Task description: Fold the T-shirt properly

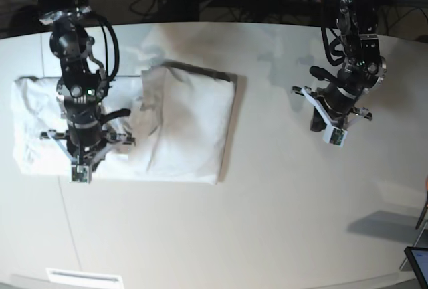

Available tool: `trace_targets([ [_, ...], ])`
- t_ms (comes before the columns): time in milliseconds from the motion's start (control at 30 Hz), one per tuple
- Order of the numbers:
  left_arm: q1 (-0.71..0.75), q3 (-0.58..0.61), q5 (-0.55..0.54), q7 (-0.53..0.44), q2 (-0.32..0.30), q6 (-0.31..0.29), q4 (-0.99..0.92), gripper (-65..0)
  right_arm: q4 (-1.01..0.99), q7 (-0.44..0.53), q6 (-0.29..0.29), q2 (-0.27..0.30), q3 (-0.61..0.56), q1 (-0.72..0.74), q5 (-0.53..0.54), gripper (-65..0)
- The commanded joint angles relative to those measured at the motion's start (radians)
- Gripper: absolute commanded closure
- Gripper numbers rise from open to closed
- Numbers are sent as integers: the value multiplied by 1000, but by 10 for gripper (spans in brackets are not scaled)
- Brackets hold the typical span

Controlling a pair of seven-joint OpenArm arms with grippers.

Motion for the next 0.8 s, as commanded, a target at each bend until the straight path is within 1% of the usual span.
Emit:
trace_targets([
  [0,-27,29,-2,-21,-6,-4,20,-2,40,34,-3,1,4,5,-7,-30],
  [67,-47,80,-2,-21,-2,-4,15,-2,76,34,-3,3,4,-37,-7,-30],
  [133,-59,106,-5,-21,7,-2,15,-2,112,34,-3,3,9,-69,-7,-30],
  [200,-83,126,-2,-21,35,-2,18,-2,135,34,-3,-2,70,-97,-7,-30],
  [300,-117,155,0,-21,70,-2,17,-2,131,34,-3,-4,170,-101,-7,-30],
  [400,-155,232,-4,-22,86,-2,18,-2,131,34,0,3,260,-104,-7,-30],
  [533,-211,333,0,-22,123,-2,-3,-2,129,34,2,4,357,-123,-7,-30],
  [667,-261,408,0,-22,170,-2,-77,-2,117,34,5,4,415,-144,-7,-32],
  [733,-278,427,0,-22,189,-2,-121,-2,115,36,23,4,437,-156,-7,-32],
  [767,-286,436,0,-22,198,-2,-146,-2,115,36,51,4,455,-158,-7,-32],
])
